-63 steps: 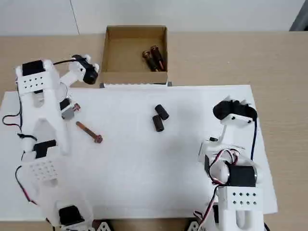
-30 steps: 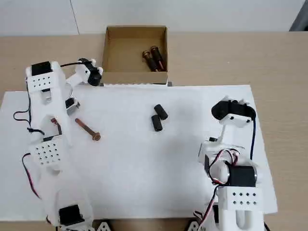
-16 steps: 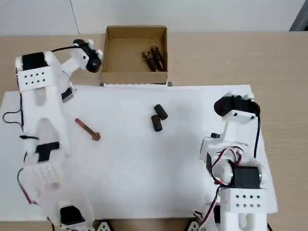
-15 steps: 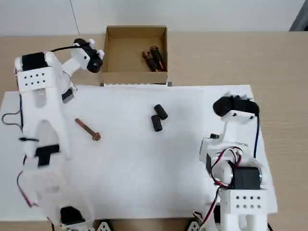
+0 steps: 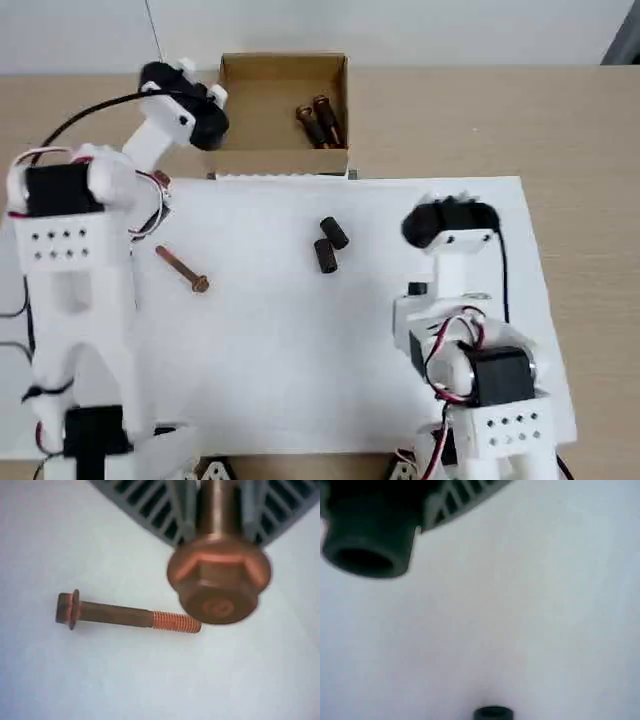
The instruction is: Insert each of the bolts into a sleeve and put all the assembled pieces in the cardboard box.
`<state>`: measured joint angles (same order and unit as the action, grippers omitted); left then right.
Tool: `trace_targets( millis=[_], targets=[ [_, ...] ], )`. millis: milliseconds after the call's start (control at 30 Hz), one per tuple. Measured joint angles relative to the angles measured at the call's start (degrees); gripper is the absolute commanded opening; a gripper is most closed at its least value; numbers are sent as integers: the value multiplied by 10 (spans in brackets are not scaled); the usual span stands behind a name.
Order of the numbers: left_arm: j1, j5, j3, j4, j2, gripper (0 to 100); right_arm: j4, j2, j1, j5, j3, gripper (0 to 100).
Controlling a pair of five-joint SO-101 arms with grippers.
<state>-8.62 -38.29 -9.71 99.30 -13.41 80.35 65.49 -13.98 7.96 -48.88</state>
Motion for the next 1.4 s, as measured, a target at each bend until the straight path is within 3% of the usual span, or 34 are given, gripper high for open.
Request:
trace_targets(
  millis=[267, 600, 1033, 1400],
  targets=[
    [0, 91, 159, -11, -183, 5, 0, 102, -25, -42, -7, 2],
    [3, 171, 463, -198, -440, 5, -19, 166, -31, -43, -92, 2],
    [3, 422, 680, -335, -660, 5, -155, 275, -51, -43, -242, 2],
    [121, 485, 843, -425, -815, 5, -291, 290, -178, -43, -344, 2]
  ],
)
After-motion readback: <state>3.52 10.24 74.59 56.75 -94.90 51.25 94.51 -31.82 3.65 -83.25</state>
